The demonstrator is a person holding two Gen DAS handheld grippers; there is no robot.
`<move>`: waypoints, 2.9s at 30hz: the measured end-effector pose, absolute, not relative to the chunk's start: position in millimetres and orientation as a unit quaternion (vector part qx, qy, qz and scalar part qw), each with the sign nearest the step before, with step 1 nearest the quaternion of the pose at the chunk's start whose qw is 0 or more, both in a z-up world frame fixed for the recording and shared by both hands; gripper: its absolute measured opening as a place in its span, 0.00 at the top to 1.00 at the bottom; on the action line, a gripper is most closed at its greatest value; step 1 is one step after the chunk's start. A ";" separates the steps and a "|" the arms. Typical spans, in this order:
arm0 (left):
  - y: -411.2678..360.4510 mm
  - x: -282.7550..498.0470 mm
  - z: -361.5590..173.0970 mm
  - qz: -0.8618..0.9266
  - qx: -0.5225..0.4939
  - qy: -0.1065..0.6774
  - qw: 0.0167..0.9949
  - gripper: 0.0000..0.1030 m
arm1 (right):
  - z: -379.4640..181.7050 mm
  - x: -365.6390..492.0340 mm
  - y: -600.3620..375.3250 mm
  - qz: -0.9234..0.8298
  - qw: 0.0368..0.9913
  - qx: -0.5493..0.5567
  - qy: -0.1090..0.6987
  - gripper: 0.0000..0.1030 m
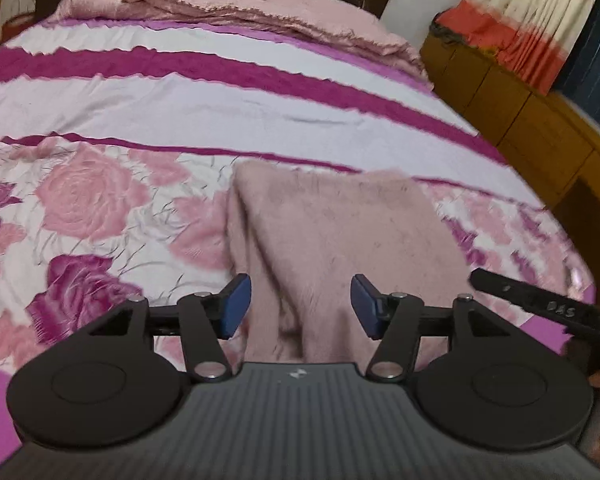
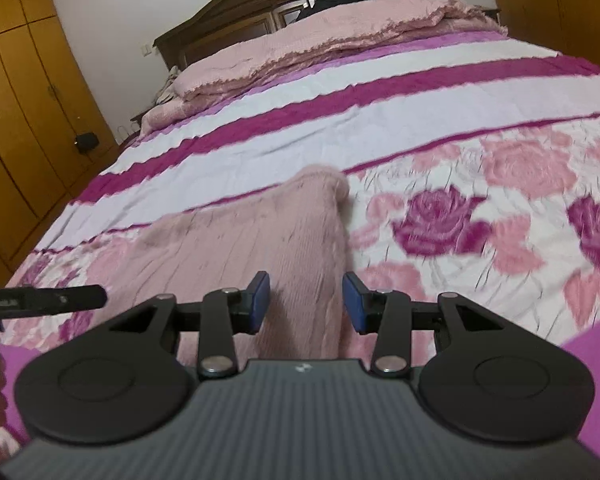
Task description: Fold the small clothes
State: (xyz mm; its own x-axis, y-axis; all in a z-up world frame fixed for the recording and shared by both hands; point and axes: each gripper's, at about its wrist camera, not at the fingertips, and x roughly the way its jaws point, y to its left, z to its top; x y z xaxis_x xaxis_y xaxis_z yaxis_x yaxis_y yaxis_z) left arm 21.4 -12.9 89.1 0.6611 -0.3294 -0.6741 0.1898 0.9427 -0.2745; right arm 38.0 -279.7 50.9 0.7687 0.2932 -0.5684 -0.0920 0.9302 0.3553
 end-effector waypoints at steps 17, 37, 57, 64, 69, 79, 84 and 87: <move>-11.8 2.9 65.7 -0.081 -0.050 0.403 0.910 0.26 | 45.5 13.8 -265.1 0.111 0.931 0.131 0.322 0.57; -65.0 -58.0 35.2 -0.058 -0.016 0.409 0.910 0.24 | 18.8 -46.7 -253.1 0.074 0.937 0.052 0.336 0.30; -68.1 -58.5 18.7 -0.054 -0.003 0.413 0.909 0.14 | 7.0 -44.7 -243.9 0.067 0.938 0.030 0.339 0.25; -68.1 -58.6 18.2 -0.055 -0.003 0.412 0.910 0.14 | 6.8 -44.8 -243.9 0.068 0.938 0.030 0.339 0.25; -68.8 -60.6 19.2 -0.056 -0.004 0.408 0.911 0.14 | 6.9 -44.8 -243.7 0.068 0.938 0.030 0.338 0.24; -67.6 -61.0 18.3 -0.057 -0.006 0.408 0.911 0.14 | 6.4 -44.6 -243.1 0.067 0.938 0.027 0.339 0.23; -67.6 -61.0 18.3 -0.057 -0.006 0.408 0.911 0.14 | 6.1 -44.5 -243.0 0.068 0.938 0.027 0.339 0.23; -67.6 -61.0 18.2 -0.057 -0.006 0.408 0.911 0.14 | 6.2 -44.5 -243.0 0.068 0.938 0.027 0.339 0.23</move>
State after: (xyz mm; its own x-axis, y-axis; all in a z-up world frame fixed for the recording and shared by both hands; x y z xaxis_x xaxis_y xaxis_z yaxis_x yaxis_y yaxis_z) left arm -61.0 -67.6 18.2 0.6608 -0.1087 -0.7426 0.0993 0.9934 -0.0570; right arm -44.5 -243.0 6.2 0.7608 0.1451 -0.6325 -0.1085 0.9894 0.0966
